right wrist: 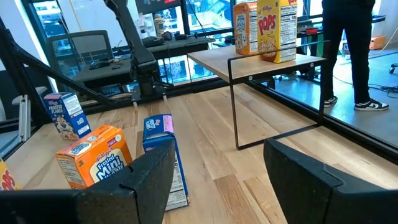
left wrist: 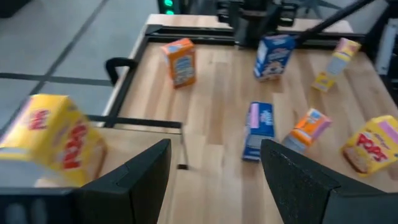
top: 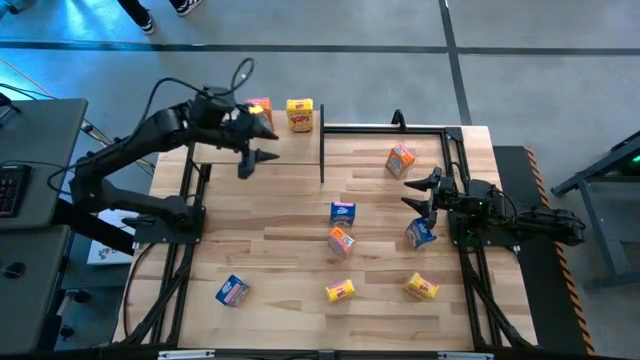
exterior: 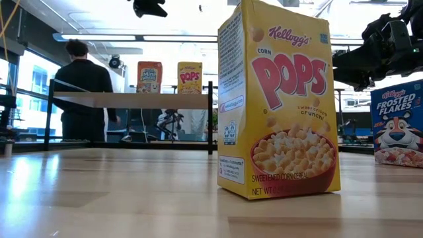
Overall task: Stack cereal on shelf
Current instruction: Put the right blue cereal box on the shelf
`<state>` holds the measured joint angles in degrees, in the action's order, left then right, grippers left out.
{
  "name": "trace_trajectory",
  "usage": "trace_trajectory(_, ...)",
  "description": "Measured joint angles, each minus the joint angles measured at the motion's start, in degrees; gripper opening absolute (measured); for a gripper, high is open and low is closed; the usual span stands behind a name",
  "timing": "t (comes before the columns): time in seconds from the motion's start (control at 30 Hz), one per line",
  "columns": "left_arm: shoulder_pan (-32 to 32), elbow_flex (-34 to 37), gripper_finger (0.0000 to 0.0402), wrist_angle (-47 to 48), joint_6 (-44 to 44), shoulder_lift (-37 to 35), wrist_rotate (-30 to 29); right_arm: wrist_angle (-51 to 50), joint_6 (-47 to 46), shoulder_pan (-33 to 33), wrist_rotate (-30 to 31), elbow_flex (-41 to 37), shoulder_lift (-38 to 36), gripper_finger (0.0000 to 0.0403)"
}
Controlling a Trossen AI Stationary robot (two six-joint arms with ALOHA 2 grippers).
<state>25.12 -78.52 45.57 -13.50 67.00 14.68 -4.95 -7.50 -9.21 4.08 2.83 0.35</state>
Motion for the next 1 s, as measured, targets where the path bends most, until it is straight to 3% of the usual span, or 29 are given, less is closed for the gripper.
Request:
trace_trajectory(0.6,-15.23,0.29,0.0239,-5.81,-1.68,10.15,-0.14,0.0,0.0,0.0,0.0,0.01,0.01,0.0238)
trace_trajectory(1.0,-22.67,11.96,0.0239,-13.77,2.77,9.86,-0.12,0.02,-0.01,-0.07,0.02,0.02,0.01,0.0238)
